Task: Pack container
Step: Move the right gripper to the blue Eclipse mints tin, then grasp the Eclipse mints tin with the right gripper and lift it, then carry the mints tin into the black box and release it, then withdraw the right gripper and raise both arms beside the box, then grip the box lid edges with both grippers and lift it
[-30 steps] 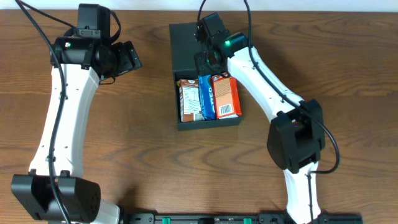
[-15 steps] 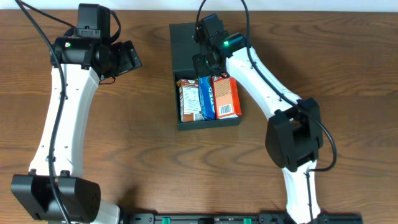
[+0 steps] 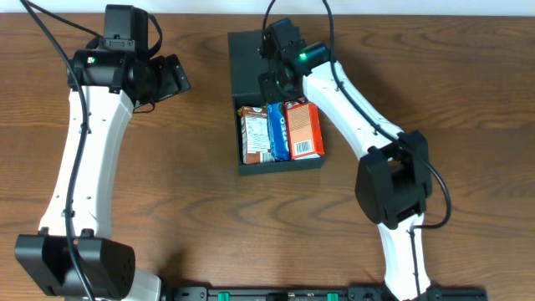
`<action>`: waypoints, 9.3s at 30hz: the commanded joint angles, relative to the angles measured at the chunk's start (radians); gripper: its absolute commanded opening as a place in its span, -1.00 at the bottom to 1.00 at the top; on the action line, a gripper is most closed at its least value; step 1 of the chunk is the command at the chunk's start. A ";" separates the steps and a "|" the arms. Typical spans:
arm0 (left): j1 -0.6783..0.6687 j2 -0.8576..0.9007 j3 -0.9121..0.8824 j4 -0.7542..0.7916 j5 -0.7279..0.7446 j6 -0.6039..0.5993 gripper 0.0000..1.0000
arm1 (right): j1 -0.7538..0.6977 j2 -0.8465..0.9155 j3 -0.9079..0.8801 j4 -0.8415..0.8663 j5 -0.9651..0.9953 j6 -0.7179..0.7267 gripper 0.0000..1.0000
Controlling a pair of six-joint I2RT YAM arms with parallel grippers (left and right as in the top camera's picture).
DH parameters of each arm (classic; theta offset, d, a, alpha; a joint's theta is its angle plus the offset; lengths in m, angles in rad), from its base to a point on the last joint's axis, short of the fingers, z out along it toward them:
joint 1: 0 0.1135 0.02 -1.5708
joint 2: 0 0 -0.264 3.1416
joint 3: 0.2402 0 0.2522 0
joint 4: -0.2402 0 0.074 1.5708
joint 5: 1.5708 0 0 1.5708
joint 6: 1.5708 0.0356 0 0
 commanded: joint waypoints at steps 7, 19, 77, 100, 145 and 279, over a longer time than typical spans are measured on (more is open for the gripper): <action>0.007 -0.005 0.020 0.001 -0.019 0.004 0.87 | -0.173 -0.267 0.116 -0.260 0.290 -0.210 -0.97; 0.007 -0.005 0.020 0.007 -0.019 0.004 0.87 | -0.763 -0.618 -0.192 -0.381 0.021 -0.324 -0.97; 0.007 -0.005 0.020 0.005 -0.018 -0.012 0.95 | -0.700 -0.454 -1.019 0.187 0.036 0.981 0.07; 0.007 -0.005 0.020 0.006 -0.018 -0.012 0.95 | -0.700 -0.426 -1.018 0.234 0.014 0.938 -0.35; 0.208 -0.005 0.020 -0.068 -0.011 -0.003 0.96 | 0.084 -0.248 -0.328 0.124 -0.127 -0.050 -0.98; -0.024 0.508 -0.014 0.472 0.403 -0.453 -0.88 | -0.361 0.280 0.211 -0.130 -0.443 0.012 -0.97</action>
